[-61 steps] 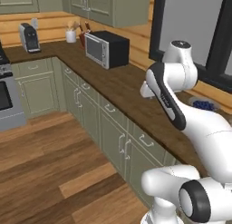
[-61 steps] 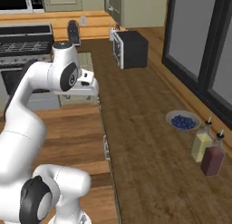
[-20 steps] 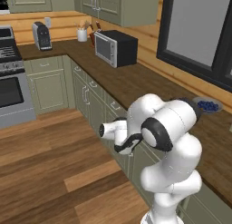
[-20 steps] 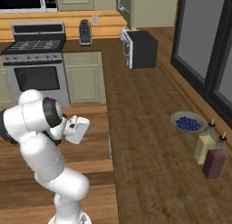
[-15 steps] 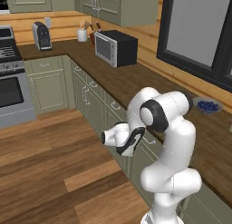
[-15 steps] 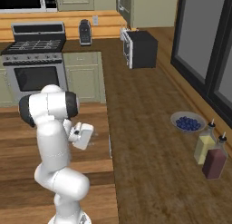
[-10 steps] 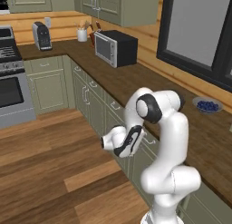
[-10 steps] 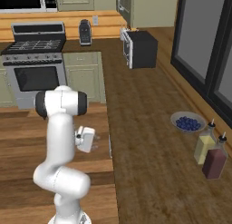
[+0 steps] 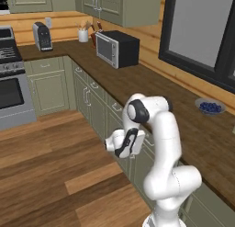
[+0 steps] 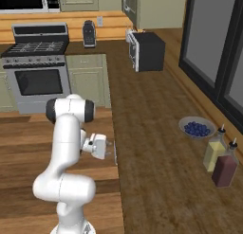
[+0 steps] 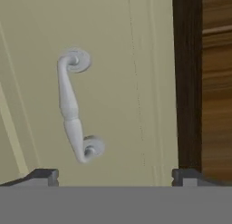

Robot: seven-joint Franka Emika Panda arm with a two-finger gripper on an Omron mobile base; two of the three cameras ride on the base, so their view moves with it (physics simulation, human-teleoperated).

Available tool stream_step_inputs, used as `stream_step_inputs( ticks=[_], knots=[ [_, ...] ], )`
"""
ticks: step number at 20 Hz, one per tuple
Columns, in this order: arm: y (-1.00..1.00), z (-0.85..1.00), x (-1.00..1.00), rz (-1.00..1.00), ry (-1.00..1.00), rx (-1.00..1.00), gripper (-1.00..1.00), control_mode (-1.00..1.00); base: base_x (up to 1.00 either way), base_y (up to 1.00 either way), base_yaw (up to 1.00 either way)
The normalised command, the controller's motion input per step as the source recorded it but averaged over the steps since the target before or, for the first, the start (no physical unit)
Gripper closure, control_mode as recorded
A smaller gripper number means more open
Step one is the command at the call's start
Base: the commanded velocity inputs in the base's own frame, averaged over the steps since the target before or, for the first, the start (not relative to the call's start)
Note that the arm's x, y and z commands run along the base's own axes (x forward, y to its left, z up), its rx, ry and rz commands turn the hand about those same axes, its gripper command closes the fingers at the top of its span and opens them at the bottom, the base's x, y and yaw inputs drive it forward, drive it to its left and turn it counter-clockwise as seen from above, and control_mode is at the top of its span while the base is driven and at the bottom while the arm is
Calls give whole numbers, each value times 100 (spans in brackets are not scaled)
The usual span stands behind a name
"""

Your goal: Take a straw from the drawer in front and place it inside the glass cup on the dining counter.

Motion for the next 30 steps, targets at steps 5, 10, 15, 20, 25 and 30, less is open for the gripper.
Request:
stream_step_inputs(
  ticks=[5, 10, 15, 20, 25, 30],
  knots=[
    [-32, -32, 40, 0, 6, 0, -100, -100, 0, 0, 0],
    [-19, -38, 46, 3, 8, 0, -100, -100, 0, 0, 0],
    [-6, -50, 47, 5, 12, 0, -100, -100, 0, 0, 0],
    [-4, -25, 11, 5, 5, 2, 100, -100, 0, 0, 0],
    [5, 0, -16, 6, 0, 9, 100, -100, 0, 0, 0],
    [59, 0, -34, 4, -1, 8, 100, -100, 0, 0, 0]
  ],
)
